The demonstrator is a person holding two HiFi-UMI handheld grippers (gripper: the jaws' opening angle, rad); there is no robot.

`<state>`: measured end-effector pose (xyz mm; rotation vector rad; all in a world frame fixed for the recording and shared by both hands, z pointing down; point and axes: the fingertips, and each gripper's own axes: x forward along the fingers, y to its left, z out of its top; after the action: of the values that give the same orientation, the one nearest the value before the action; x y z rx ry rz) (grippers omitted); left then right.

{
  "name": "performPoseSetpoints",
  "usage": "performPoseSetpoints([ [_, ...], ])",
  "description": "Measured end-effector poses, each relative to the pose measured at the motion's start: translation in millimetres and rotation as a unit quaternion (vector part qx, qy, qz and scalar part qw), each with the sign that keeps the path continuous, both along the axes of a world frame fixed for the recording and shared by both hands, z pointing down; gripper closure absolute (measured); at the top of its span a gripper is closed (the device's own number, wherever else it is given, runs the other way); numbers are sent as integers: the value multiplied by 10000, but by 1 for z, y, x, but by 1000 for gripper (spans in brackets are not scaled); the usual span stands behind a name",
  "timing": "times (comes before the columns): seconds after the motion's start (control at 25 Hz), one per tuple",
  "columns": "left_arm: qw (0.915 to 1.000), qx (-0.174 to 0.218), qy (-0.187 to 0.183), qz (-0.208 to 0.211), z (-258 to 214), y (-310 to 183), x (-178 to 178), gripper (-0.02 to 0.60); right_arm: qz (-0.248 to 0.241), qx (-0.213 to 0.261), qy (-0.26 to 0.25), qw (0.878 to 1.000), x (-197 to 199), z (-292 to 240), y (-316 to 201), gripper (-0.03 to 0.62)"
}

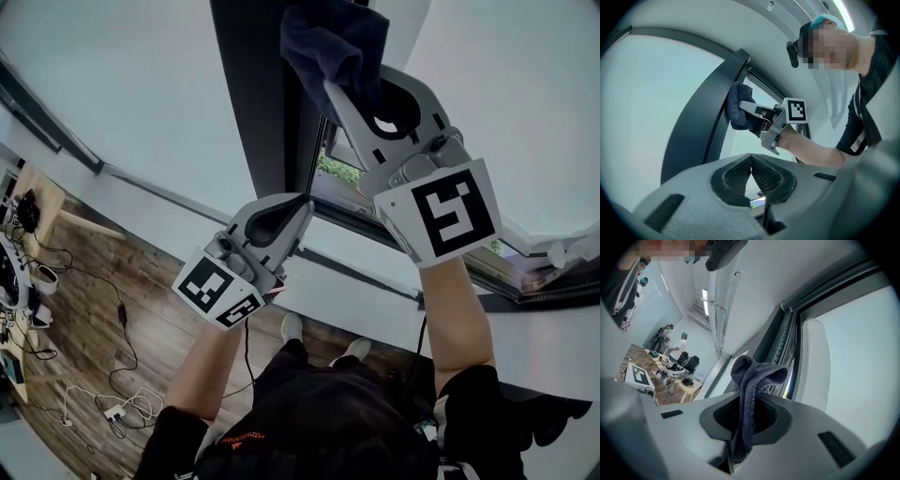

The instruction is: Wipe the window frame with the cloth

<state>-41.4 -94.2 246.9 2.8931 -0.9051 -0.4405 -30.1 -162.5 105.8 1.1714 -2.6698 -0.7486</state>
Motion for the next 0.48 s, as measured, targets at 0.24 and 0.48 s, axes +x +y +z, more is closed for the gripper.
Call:
performPoseSetpoints([
  [0.24,9999,-143,-51,-30,14,-2,1,560,-36,-288,-47,9996,4,32,-5,546],
  [0.48,9996,-282,-69,-37,26,-2,-1,560,-67,-555,-70,9984,1,61,-5,546],
])
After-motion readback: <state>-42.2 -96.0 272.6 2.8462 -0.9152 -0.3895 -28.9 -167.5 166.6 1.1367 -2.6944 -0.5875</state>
